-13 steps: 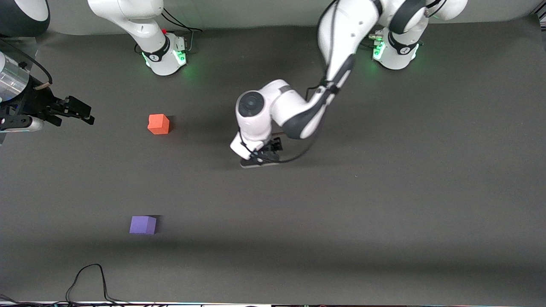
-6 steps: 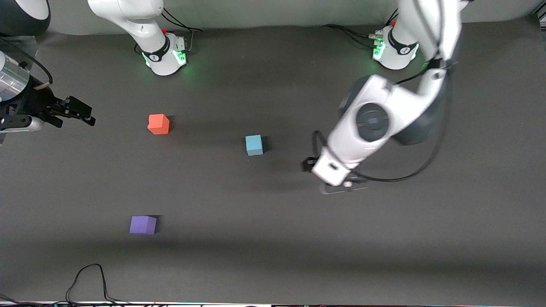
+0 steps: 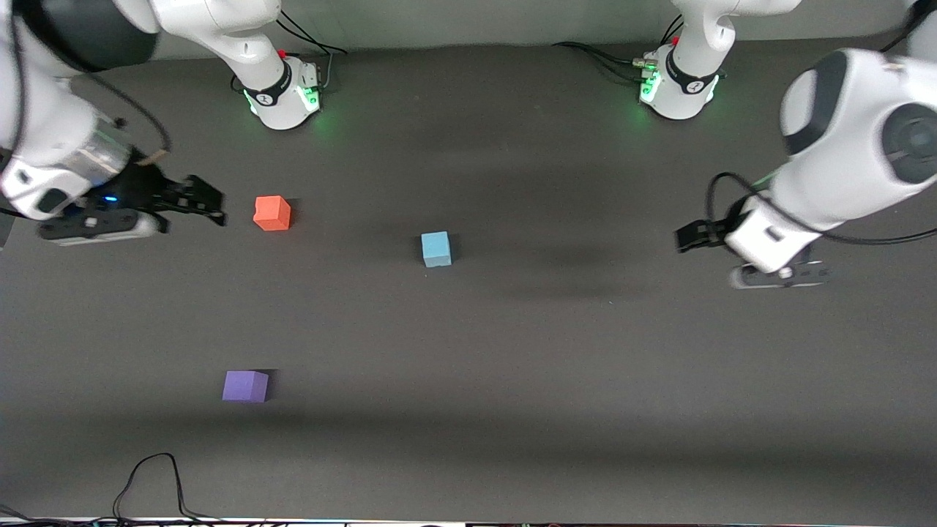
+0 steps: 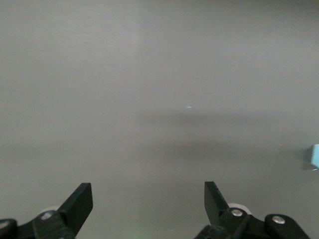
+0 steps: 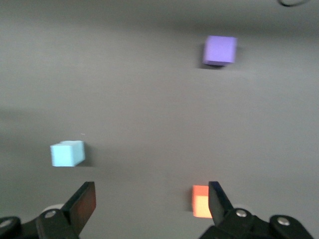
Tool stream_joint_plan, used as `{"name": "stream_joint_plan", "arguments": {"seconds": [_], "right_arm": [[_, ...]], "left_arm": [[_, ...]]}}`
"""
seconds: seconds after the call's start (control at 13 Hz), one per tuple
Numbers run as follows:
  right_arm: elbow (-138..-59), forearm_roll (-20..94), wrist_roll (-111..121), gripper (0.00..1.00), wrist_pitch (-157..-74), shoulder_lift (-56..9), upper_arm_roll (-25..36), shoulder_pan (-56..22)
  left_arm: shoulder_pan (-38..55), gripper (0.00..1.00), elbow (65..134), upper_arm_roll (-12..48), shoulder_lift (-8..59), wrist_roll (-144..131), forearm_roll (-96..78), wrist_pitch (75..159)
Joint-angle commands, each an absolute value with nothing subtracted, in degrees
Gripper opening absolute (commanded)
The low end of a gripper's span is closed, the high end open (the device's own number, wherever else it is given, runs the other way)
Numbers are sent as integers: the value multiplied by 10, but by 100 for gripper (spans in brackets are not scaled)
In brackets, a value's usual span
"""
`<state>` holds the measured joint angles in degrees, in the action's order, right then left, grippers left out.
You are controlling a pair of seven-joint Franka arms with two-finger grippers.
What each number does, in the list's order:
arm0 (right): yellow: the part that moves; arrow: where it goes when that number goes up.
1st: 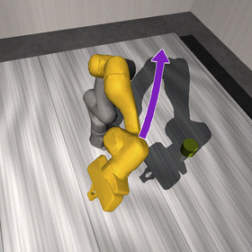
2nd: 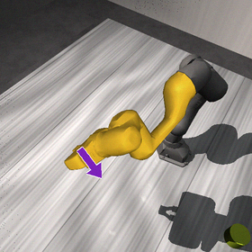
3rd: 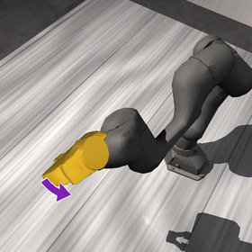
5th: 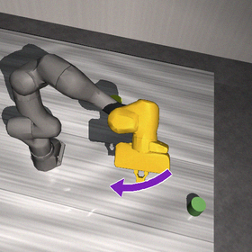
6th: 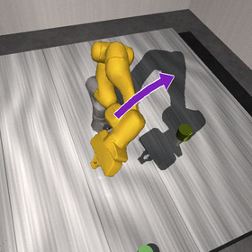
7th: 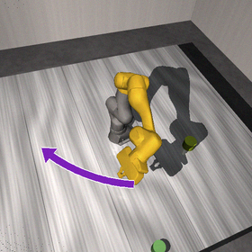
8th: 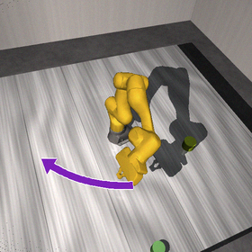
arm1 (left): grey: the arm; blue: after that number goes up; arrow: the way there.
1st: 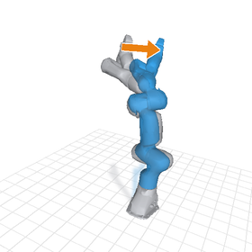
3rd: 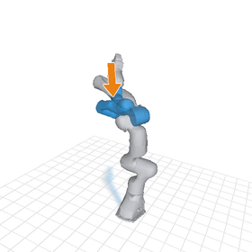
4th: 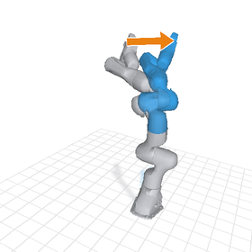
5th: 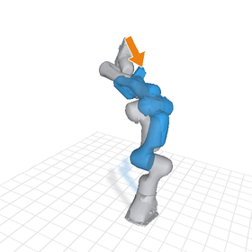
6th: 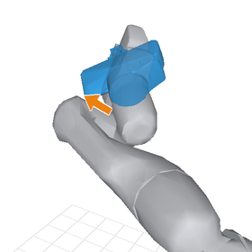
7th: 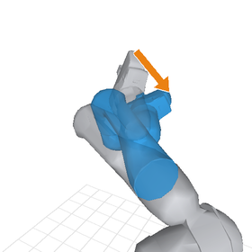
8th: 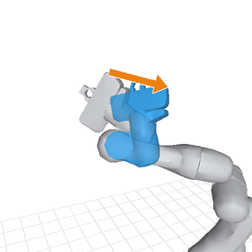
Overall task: Place blue block between orange and purple blocks
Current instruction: 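Withdraw the left gripper while the right gripper reaches the blue block, then close the right gripper on the light blue block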
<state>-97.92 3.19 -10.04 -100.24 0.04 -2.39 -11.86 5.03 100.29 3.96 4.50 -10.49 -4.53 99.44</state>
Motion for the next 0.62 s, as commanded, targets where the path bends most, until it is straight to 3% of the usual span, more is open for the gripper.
{"name": "stream_joint_plan", "arguments": {"seconds": [0.0, 0.31, 0.54], "right_arm": [[-876, 37, -144, 100, -995, -106, -19, -201], [-953, 30, -257, 100, -1159, -166, -20, -318], [-1058, 9, -303, 100, -1293, -186, -53, -331]], "left_arm": [[6, 100, 1022, 47, 1, -46, -23, 973], [-29, 100, 1011, 47, -35, -16, -21, 944], [-28, 100, 969, 47, -35, -18, -22, 913]]}}
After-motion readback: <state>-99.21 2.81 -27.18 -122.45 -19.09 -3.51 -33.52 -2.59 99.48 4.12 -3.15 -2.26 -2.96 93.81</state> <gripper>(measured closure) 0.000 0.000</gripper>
